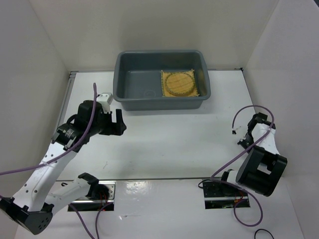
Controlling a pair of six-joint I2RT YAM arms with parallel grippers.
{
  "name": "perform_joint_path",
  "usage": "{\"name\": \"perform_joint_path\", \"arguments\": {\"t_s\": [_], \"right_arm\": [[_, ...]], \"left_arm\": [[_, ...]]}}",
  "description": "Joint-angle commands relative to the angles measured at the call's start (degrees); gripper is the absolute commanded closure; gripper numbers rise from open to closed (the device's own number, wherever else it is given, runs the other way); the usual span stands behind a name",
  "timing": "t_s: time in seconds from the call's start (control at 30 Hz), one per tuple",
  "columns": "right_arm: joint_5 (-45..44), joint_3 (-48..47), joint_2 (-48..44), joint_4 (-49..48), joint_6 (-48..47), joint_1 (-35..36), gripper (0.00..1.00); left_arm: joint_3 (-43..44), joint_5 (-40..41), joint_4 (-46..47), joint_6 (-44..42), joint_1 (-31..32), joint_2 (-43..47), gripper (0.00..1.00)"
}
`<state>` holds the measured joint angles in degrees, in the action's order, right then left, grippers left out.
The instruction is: Place the mixed dishes into the plastic bin
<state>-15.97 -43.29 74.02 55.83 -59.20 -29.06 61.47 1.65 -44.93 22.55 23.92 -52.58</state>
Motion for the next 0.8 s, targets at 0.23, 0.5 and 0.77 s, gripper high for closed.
{"name": "perform_joint_path", "arguments": {"t_s": [0.23, 0.5, 0.77], "right_arm": [[4.9, -28.49, -11.88, 17.03, 14.88, 25.51, 1.0], [10.14, -56.48, 6.88, 18.52, 22.98, 35.83, 1.0], [23.61, -94.29, 29.05, 18.52, 24.66, 39.15, 1.0]], "left_arm": [[-1.88, 2.83, 3.44, 0.13, -0.19, 2.13, 0.05], [-1.36, 18.02, -0.24, 10.22, 3.67, 5.02, 0.05], [-3.46, 26.56, -1.13, 17.35, 6.48, 29.63, 0.09]]}}
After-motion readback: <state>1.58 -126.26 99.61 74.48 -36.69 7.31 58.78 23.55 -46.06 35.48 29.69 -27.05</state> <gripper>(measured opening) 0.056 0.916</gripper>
